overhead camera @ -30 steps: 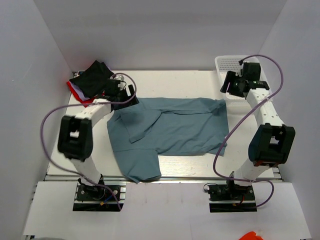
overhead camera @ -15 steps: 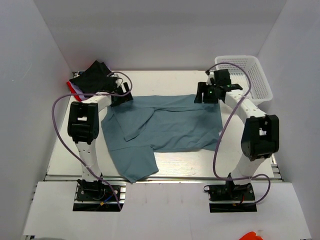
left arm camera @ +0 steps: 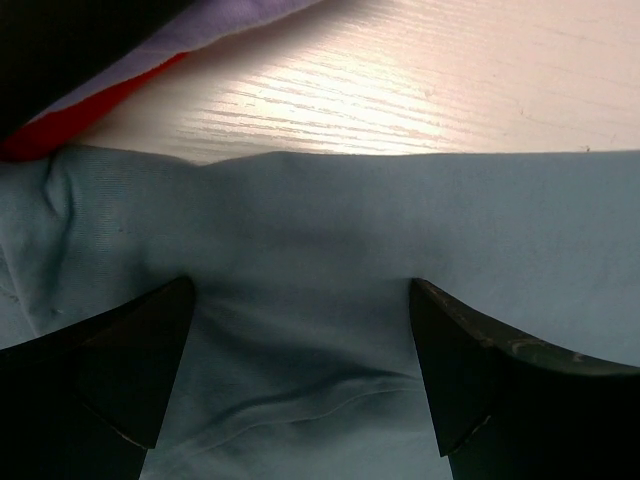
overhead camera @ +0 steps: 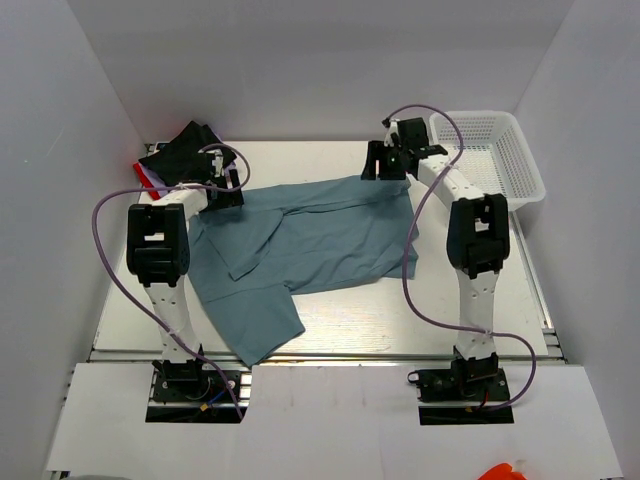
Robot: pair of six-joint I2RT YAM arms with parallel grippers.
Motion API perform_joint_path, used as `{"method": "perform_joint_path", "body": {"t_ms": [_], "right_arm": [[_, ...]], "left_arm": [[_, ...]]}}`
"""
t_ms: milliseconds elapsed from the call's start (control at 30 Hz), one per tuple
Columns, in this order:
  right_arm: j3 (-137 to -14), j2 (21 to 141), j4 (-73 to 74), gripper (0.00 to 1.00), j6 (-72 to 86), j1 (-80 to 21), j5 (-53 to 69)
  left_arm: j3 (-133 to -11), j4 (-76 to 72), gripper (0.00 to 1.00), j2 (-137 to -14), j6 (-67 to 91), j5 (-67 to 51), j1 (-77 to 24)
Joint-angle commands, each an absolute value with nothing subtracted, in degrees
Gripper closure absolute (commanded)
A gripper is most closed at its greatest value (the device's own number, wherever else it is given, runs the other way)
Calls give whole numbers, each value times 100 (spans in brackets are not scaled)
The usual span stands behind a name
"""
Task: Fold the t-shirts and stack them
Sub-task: Fold the flattened tshirt in 1/3 of the way
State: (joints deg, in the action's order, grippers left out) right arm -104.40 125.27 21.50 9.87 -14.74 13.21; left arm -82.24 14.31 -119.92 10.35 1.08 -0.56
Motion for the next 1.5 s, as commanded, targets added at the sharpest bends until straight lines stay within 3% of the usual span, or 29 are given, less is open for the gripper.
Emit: {"method": "perform_joint_path", "body": {"t_ms": [0,433,567,633,800,1100,1233,1267,1333,1467], "right_arm": [[-11170,12699,1916,30,835,-1547,1827],[-12348,14062,2819,28,1843,-1099,1196],[-12419,14439,3084,28,2452,-783,1608],[-12516,14546,3199,34,2601,-572,1863],[-12340,14484,3015,34,2768,-343,1899],[-11734,13862,2866,36,2383,-343,1670],[-11663,13177,2786,30,1462,-509,1766],[-11680,12992,2786,19,1363,-597,1828],[-11689,12615,2874,10,934,-685,1837],[-11270,11931,2944,10,572,-1010,1828]], "left_arm": [[-8051,2005,0,-12340,669,62,26],[-8227,2057,0,-12454,283,141,193],[-8288,2057,0,-12401,10,70,193],[-8350,2057,0,-12349,-44,70,193],[-8455,2109,0,-12349,-325,1,193],[-9254,2347,0,-12683,-633,-1343,18],[-9334,2408,0,-12429,-581,-1573,18],[-9334,2408,0,-12228,-528,-1625,18],[-9396,2531,0,-12007,-336,-1626,18],[-9519,2970,0,-11357,210,-1556,18]]}}
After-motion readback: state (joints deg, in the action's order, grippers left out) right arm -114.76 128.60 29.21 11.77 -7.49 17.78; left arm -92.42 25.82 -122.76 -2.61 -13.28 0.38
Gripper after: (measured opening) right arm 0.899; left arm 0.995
